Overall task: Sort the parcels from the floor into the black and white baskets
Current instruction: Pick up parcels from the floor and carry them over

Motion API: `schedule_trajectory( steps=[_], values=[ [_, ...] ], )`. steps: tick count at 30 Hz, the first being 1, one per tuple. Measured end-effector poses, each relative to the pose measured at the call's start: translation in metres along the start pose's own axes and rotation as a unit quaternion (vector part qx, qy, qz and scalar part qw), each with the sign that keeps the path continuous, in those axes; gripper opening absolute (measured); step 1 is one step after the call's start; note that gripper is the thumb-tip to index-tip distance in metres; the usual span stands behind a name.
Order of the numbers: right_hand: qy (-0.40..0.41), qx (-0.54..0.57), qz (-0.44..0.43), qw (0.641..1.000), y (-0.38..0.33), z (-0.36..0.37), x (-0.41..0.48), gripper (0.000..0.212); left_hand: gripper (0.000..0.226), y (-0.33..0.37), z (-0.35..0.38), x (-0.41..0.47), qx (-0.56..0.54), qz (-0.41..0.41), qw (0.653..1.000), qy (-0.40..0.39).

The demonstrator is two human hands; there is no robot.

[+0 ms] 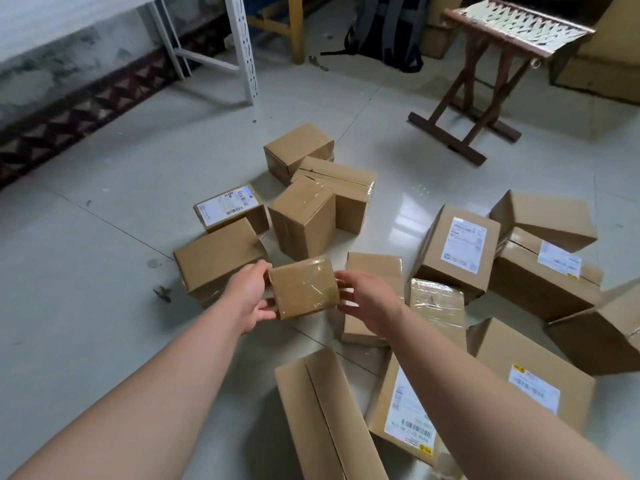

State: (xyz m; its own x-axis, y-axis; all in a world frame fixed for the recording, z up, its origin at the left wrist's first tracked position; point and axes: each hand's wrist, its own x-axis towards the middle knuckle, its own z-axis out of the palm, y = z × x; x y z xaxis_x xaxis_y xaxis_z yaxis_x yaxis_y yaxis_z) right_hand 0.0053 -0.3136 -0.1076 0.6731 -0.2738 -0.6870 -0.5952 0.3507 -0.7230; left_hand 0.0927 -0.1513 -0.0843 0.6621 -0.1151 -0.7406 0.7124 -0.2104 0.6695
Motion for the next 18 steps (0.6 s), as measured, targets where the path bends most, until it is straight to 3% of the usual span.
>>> schedule_trajectory(
  steps=[6,12,18],
  values=[
    [0.014,0.041,-0.037,0.998,-0.013,-0.027,-0.058,0.027,0.018,0.011,0.014,-0.050,0.062,0.079,0.995,0.010],
    [0.075,0.062,-0.042,0.994,0.002,-0.081,-0.114,0.034,0.027,-0.007,0.054,-0.091,0.123,0.073,0.986,-0.081],
    [0.113,0.033,0.003,0.993,0.063,-0.130,-0.144,0.037,0.037,-0.067,0.094,-0.111,0.141,0.027,0.971,-0.194]
  ],
)
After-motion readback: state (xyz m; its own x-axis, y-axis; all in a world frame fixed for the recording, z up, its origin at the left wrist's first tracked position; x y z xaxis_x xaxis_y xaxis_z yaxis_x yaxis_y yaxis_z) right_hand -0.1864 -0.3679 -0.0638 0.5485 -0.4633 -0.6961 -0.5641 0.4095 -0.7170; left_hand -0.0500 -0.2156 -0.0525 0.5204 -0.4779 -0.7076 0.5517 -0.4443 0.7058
